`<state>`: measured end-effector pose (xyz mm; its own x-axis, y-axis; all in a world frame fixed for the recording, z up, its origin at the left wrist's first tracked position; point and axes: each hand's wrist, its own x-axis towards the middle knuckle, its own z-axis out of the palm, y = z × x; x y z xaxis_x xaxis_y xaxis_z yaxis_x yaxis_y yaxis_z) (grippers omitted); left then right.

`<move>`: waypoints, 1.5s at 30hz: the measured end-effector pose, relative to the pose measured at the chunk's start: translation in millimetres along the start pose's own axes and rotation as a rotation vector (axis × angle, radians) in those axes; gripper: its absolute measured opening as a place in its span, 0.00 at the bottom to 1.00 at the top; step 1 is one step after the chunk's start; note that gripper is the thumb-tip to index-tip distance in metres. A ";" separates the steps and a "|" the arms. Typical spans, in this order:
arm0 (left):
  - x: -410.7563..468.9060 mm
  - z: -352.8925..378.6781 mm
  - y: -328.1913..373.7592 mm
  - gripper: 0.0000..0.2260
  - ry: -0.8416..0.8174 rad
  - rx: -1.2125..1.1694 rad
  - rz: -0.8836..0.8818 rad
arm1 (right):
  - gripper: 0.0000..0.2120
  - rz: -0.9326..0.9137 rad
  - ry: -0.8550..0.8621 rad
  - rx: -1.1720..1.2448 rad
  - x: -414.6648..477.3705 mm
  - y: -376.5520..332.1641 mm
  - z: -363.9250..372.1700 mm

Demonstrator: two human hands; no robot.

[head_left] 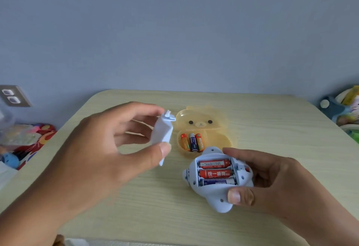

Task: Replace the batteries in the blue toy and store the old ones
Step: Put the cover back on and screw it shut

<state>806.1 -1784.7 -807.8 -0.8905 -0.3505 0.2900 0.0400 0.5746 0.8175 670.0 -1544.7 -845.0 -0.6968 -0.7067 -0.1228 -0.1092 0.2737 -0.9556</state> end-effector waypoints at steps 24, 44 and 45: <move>15.0 50.3 10.1 0.25 -0.212 -0.065 0.180 | 0.33 0.034 0.021 0.037 -0.4 1.9 -0.9; 14.6 50.8 11.5 0.25 -0.229 0.003 0.218 | 0.34 0.042 0.010 0.039 1.6 2.0 -0.5; 14.8 50.5 11.4 0.24 -0.229 0.003 0.214 | 0.34 0.042 0.005 0.041 1.9 1.8 -0.5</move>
<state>770.5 -1746.0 -819.4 -0.9409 -0.0460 0.3355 0.2365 0.6200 0.7481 668.1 -1545.2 -846.9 -0.7037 -0.6919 -0.1616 -0.0512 0.2762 -0.9597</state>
